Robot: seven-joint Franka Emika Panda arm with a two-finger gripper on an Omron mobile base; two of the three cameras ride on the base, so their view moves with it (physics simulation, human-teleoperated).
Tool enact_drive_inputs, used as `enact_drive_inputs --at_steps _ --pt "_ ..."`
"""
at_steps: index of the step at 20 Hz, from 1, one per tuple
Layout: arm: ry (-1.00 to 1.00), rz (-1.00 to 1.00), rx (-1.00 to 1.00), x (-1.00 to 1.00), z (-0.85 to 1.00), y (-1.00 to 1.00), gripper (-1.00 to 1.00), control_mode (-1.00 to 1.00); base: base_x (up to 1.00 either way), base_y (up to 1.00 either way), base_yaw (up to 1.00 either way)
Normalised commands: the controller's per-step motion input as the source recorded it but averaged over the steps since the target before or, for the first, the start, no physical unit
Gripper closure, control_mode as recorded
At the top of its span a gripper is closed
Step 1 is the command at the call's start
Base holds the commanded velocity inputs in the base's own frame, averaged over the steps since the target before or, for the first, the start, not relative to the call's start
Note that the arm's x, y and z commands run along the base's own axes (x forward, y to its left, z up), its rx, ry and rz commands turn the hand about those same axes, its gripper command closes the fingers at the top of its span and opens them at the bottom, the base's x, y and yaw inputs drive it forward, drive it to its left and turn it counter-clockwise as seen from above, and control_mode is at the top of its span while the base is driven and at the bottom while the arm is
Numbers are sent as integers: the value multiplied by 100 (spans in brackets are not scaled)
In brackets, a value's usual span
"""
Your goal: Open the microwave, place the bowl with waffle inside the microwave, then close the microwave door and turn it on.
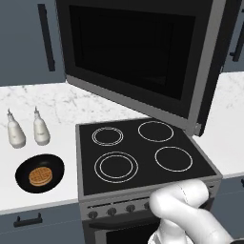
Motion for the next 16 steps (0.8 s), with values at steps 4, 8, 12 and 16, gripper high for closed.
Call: enact_drive_inputs --at_steps 4,8,12,16 --pt "3 14 35 68 0 26 100 -100 0 0 0" --pt "8 4 24 59 0 46 100 -100 0 0 0" --pt "9 0 16 57 0 63 100 -100 0 0 0" --pt "4 3 15 55 0 49 100 -100 0 0 0"
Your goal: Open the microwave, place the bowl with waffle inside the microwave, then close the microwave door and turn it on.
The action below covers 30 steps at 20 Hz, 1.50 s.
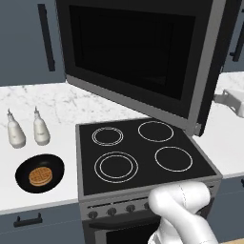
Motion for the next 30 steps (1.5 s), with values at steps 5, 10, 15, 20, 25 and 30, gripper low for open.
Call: enact_drive_inputs --at_steps 5,10,15,20,25,30 --pt "14 17 7 39 0 50 100 -100 0 0 0" --pt "22 34 -1 1 0 93 100 -100 0 0 0" --pt "29 41 -4 0 -1 100 100 -100 0 0 0" --pt "23 35 -4 22 -17 100 100 -100 0 0 0" --pt "16 22 -7 30 -44 100 100 -100 0 0 0" --pt "10 13 -15 2 -31 100 100 -100 0 0 0"
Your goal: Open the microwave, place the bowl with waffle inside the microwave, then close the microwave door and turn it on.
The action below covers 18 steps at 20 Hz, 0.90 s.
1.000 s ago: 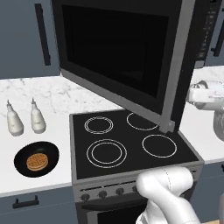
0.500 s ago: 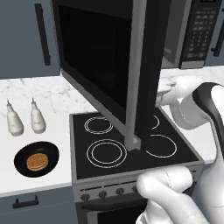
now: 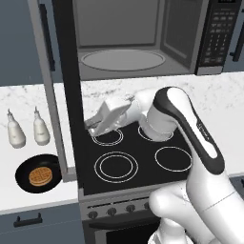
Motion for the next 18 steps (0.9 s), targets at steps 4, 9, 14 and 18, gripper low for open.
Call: enact_drive_inputs --at_steps 4,9,14,18 --pt "1 -8 -19 -30 0 -12 100 -100 0 0 0" --pt "3 -18 -40 -7 -13 -94 100 -100 0 0 0" --pt "14 -35 -53 29 -53 -76 100 -100 0 0 0" --pt "36 -37 -42 78 -59 -34 100 -100 0 0 0"
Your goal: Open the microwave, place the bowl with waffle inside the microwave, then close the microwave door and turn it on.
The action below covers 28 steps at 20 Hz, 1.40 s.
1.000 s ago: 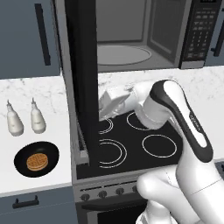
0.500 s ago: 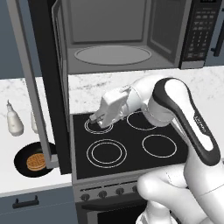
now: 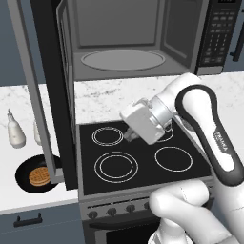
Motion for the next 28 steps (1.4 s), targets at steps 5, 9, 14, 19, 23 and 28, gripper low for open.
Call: enact_drive_inputs --at_steps 5,9,14,19,23,28 --pt "23 -9 -35 88 -68 22 100 -100 0 0 0" --pt "43 5 -12 87 -79 50 100 -100 0 0 0" --pt "36 11 -4 94 -82 62 100 -100 0 0 0" --pt "14 5 -2 71 -72 64 100 -100 0 0 0" --pt "0 0 -1 29 -49 48 100 -100 0 0 0" --pt "-9 0 -3 0 -42 29 100 -100 0 0 0"
